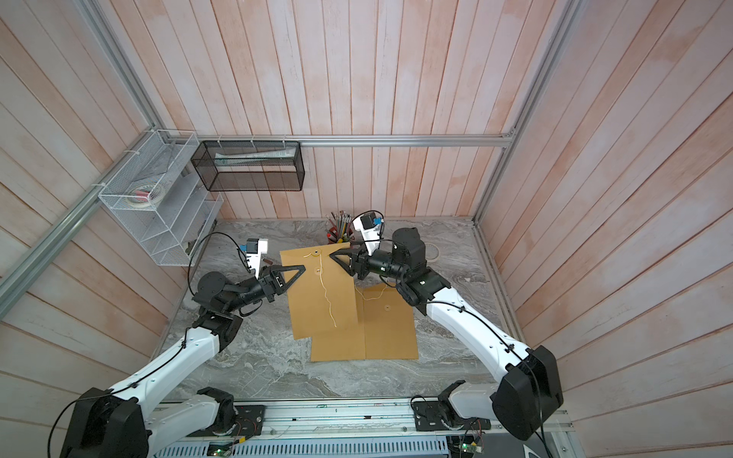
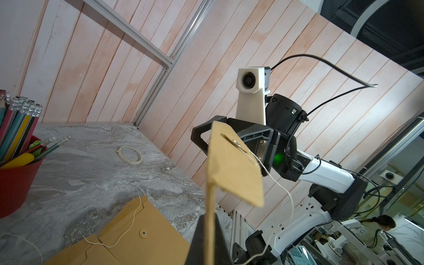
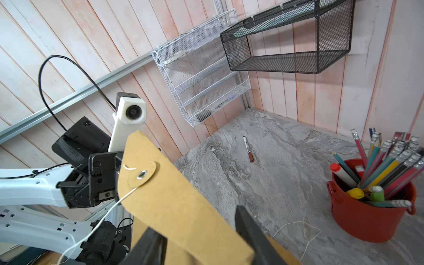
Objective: Open the file bag
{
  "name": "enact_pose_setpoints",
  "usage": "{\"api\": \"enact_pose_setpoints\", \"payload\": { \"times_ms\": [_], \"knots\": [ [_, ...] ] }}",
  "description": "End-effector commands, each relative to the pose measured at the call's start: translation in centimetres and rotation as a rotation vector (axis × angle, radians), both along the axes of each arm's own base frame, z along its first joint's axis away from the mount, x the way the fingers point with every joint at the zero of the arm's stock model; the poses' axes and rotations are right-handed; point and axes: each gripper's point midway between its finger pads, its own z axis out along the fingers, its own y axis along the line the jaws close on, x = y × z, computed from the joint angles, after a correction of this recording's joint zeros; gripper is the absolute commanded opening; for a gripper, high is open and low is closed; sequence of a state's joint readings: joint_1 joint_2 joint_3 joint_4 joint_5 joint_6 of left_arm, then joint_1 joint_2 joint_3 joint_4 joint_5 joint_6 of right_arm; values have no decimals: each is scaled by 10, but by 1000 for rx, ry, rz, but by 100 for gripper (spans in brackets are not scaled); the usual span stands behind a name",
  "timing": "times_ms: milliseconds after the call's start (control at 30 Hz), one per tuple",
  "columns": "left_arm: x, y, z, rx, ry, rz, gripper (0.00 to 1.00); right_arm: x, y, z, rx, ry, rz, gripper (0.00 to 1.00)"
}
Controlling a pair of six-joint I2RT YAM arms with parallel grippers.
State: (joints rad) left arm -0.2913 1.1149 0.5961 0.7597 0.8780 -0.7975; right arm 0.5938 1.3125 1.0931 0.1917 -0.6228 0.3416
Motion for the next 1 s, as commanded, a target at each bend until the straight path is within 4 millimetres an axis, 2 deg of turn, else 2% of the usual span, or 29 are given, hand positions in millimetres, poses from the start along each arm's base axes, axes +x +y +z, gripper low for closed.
{"api": "enact_pose_setpoints", "payload": {
  "times_ms": [0,200,400,800,900,967],
  "knots": [
    [-2,-3,0,-2,-16,-14,0,-9,-2,29,54,-59,36,49],
    [-2,-4,-3,1,-11,-24,0,-11,0,33,57,-63,54,46],
    [-1,-5,-7,7,-4,-26,0,-12,1,36,61,-70,64,38],
    [-2,-5,-13,9,9,-30,0,-14,1,40,59,-76,69,37],
    [-3,-5,-13,10,10,-31,0,-14,1,40,60,-73,76,30],
    [-3,-5,-13,10,9,-30,0,-14,2,40,60,-71,80,22]
  ]
}}
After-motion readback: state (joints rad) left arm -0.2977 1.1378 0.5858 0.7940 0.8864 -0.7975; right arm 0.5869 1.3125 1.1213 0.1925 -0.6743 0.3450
